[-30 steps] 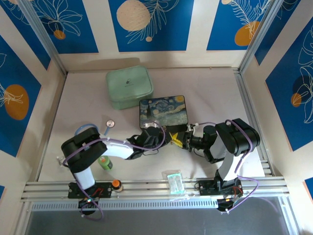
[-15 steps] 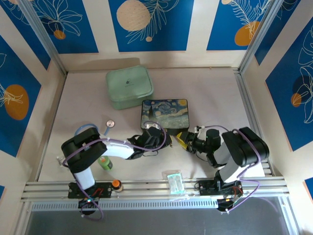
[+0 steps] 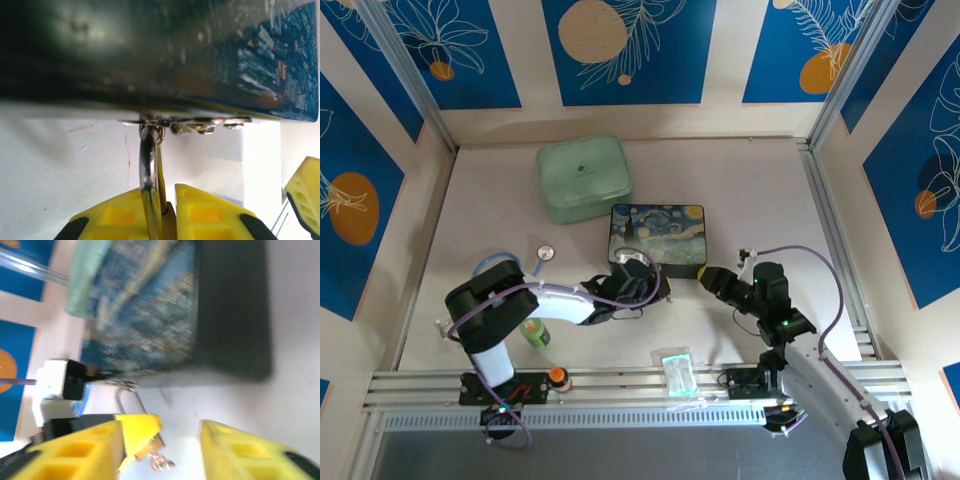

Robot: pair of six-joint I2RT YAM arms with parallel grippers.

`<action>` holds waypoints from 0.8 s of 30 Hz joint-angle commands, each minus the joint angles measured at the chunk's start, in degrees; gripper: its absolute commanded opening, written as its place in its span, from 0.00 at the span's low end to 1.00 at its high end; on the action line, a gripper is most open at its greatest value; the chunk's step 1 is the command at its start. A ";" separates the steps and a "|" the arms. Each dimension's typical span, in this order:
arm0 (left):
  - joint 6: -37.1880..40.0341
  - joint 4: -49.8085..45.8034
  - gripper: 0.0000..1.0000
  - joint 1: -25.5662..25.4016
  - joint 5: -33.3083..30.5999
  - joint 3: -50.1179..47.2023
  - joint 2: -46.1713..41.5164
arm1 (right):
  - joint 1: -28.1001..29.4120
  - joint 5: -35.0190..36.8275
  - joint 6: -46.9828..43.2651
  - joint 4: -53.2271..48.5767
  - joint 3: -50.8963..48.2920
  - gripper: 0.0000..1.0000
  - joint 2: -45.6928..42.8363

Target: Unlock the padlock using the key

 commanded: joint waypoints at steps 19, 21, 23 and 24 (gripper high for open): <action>-2.94 2.11 0.00 0.44 0.11 0.30 -1.53 | 23.51 10.61 -6.77 5.29 11.71 0.10 32.11; -3.17 2.57 0.00 0.34 0.46 0.23 -1.36 | 23.40 9.61 -6.06 7.75 11.67 0.10 32.96; -3.39 2.89 0.00 0.18 0.72 0.12 -1.11 | 23.31 9.62 -5.44 9.04 11.56 0.09 32.65; -3.58 3.23 0.00 0.09 0.80 0.00 -0.96 | 23.22 9.79 -5.23 9.26 11.42 0.09 32.32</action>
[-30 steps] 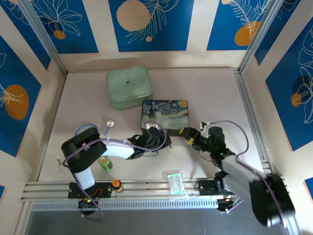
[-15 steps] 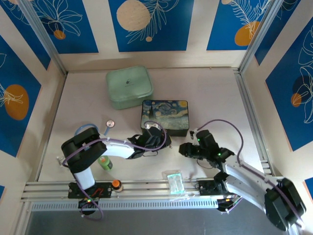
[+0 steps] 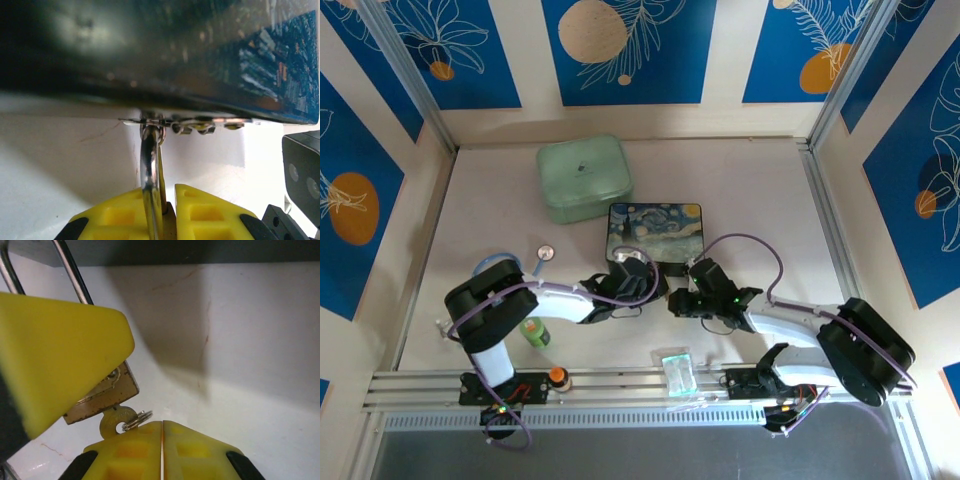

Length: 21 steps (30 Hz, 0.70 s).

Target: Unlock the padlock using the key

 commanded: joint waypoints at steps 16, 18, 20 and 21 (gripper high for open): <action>-3.26 4.29 0.00 0.52 1.38 -0.86 -0.56 | -0.44 5.76 -9.52 -8.45 0.99 0.65 -5.70; -3.24 4.35 0.00 0.52 1.47 -0.88 -0.64 | -2.23 2.62 -7.70 -8.87 1.82 0.66 -4.48; -3.21 4.45 0.00 0.52 1.67 -0.80 -0.76 | -4.77 -2.82 -5.68 -5.36 1.02 0.55 -3.75; -3.24 4.47 0.00 0.52 1.72 -0.80 -0.82 | -5.44 -5.01 -4.81 -2.41 -0.10 0.48 -3.72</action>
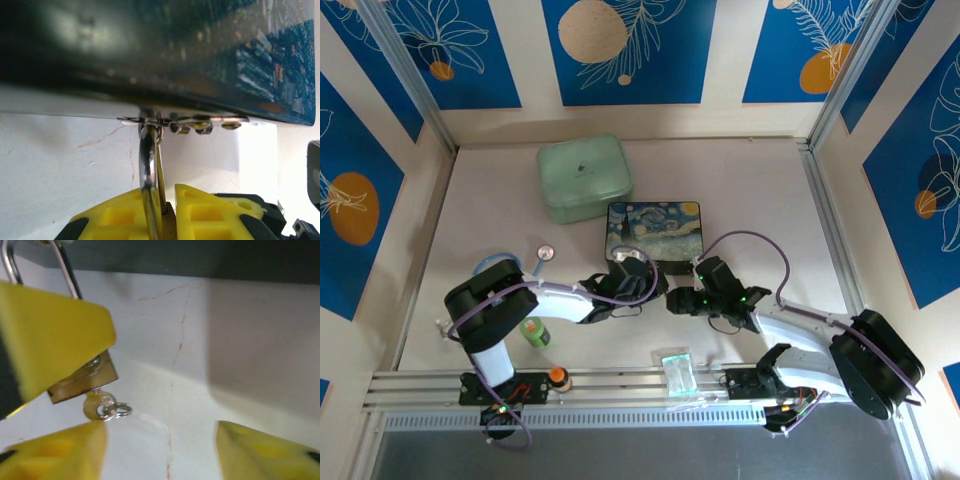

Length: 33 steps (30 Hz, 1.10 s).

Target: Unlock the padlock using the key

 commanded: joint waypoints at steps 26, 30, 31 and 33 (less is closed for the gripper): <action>-3.56 5.41 0.00 0.30 2.90 -1.00 -1.14 | 3.28 -4.68 1.75 17.56 -2.93 0.26 5.00; -3.96 6.03 0.00 0.43 2.90 -1.39 -0.96 | 3.96 -1.66 1.42 16.06 -3.80 0.27 3.40; -4.05 6.21 0.00 0.47 2.90 -1.37 -0.96 | 3.97 -0.46 0.96 15.32 -4.05 0.27 2.83; -4.01 6.19 0.00 0.48 3.07 -1.35 -0.87 | 4.83 2.92 -0.98 12.54 -3.52 0.27 2.54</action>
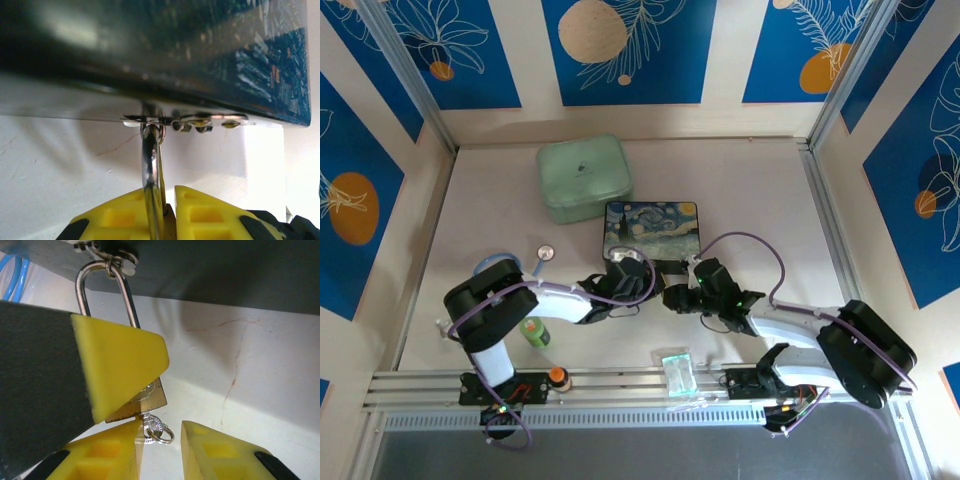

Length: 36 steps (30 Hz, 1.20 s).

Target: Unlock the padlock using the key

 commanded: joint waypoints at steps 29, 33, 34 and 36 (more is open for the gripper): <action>-5.64 5.17 0.00 -0.20 4.98 -0.23 -0.54 | 11.35 23.80 -10.65 -4.52 4.43 0.29 0.61; -6.14 6.07 0.00 -0.29 5.07 -1.30 -0.59 | 7.20 15.53 -8.68 0.20 3.00 0.28 0.10; -6.33 6.48 0.00 -0.29 5.15 -1.67 -0.68 | 5.83 13.38 -7.51 1.75 2.12 0.27 -0.18; -6.47 6.81 0.00 -0.29 5.07 -2.22 -0.79 | 2.96 9.13 -5.69 3.38 0.56 0.26 -1.06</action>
